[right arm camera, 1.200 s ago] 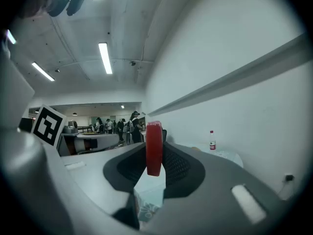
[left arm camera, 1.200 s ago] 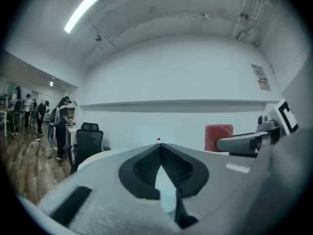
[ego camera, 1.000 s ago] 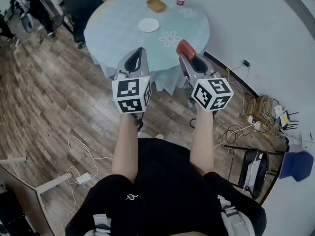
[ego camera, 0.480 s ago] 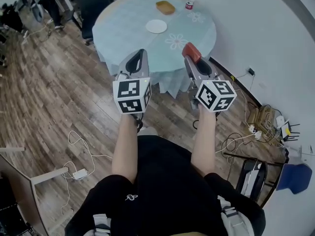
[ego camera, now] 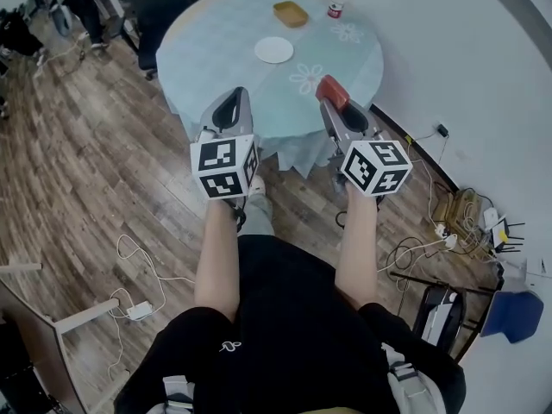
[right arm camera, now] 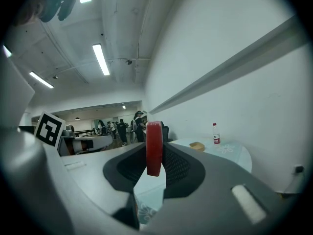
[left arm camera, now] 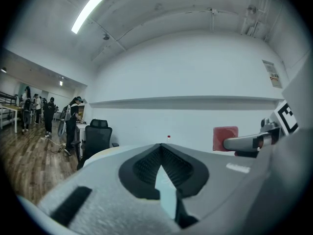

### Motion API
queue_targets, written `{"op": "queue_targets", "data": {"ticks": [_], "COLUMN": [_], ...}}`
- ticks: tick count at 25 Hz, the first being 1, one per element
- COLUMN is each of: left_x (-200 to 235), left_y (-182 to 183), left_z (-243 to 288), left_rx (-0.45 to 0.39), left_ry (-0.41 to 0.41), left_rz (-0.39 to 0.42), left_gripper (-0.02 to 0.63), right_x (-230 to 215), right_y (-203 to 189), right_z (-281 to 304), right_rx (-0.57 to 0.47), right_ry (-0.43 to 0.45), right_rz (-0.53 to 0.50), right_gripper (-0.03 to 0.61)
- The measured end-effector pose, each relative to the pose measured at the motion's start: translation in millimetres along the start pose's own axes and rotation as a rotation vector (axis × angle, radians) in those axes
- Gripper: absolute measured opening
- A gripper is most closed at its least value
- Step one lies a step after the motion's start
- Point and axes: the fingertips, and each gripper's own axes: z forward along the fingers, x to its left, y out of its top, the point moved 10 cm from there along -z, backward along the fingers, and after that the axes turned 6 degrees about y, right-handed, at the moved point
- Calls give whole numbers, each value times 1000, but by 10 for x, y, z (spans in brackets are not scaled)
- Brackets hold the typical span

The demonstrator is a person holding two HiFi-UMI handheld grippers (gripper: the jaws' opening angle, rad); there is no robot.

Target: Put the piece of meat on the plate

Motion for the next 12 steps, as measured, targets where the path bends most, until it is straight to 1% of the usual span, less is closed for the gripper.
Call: {"op": "queue_targets", "data": {"ticks": [3,7,12], "left_x": [35,95,412], "left_y": [-25,-54,-78], "left_z": [424,1072,1832], "left_rx": [8,33,82], "left_ry": [-23,-54,-46], "left_rz": [-7,-3,-18], "left_gripper": [-5,-5,-5], "right_x": [-271,-707,-1089], "right_y": [39,65,75], "right_z": [230,632,1381], "right_rx": [1,-12,20], "right_ry": [-29,-70,-75], "right_rz": [3,34,62], "right_gripper": [98,98,98]}}
